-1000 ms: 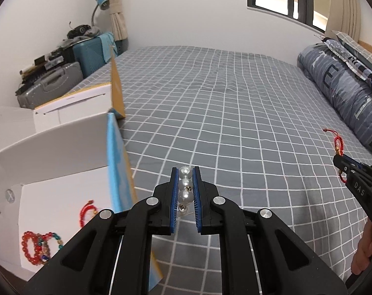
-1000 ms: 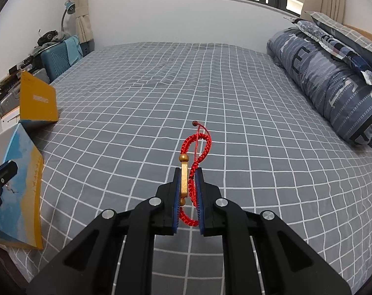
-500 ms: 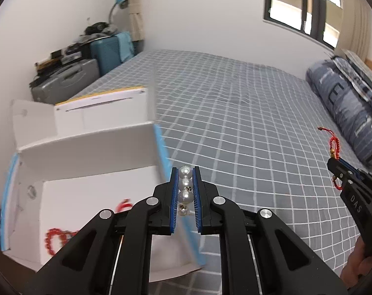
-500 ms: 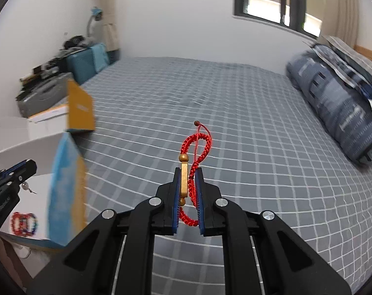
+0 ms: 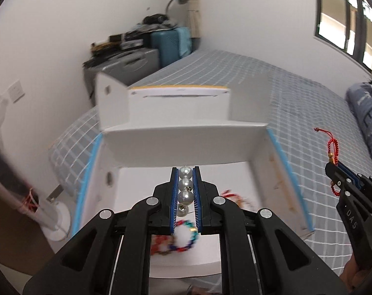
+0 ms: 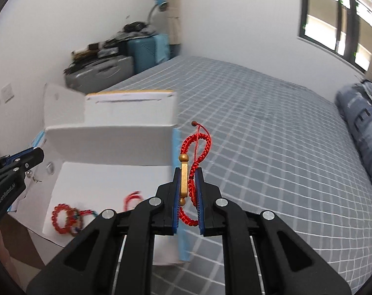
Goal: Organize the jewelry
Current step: 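Carry the pearl strand and red string bracelet over the white box, then open both tools to drop the pearls and bracelet into the box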
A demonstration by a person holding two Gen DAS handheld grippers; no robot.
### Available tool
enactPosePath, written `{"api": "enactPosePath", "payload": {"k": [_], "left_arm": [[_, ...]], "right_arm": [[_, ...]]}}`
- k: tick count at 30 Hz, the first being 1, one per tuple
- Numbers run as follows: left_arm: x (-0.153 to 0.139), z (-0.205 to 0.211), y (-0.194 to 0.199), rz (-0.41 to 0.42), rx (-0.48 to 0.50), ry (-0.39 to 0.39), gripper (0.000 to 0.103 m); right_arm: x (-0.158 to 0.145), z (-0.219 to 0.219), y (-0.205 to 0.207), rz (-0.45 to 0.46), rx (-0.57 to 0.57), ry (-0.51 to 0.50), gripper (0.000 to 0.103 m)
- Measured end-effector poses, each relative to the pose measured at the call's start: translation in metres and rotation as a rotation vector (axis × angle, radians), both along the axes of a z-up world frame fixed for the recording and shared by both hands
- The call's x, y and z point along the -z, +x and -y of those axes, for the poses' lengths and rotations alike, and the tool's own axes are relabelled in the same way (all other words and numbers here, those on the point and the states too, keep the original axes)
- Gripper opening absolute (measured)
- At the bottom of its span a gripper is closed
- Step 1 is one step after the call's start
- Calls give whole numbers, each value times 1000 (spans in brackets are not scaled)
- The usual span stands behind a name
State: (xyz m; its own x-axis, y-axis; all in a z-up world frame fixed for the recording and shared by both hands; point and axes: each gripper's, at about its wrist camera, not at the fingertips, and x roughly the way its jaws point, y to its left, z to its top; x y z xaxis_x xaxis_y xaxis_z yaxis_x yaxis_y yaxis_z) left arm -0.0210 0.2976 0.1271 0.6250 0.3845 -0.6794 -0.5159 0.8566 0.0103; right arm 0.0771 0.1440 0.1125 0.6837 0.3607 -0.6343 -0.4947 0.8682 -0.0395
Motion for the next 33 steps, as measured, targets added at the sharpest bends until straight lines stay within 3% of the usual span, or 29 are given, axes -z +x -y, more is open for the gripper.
{"api": "enactPosePath", "payload": {"k": [7,16,27,30,33], "left_arm": [[23,-34,-10,-61,-40,-22,11],[67,-70,4,-188,-40,-110,11],[88,-84,9,-238,-59,-141,11],[88,-83,12,-237,-55,-142,11],[84,-82,9,-215,-60,-145,13]], "right_arm": [[26,-54,-7,-69,-69,-29,10],[69,-89,9,-248,-75,-105,10],[85,-95,14,-284,-80,-139,10],[87,-99,14,-286,-89,-138,15],[85,-97,13,-282,-95,-125,28]]}}
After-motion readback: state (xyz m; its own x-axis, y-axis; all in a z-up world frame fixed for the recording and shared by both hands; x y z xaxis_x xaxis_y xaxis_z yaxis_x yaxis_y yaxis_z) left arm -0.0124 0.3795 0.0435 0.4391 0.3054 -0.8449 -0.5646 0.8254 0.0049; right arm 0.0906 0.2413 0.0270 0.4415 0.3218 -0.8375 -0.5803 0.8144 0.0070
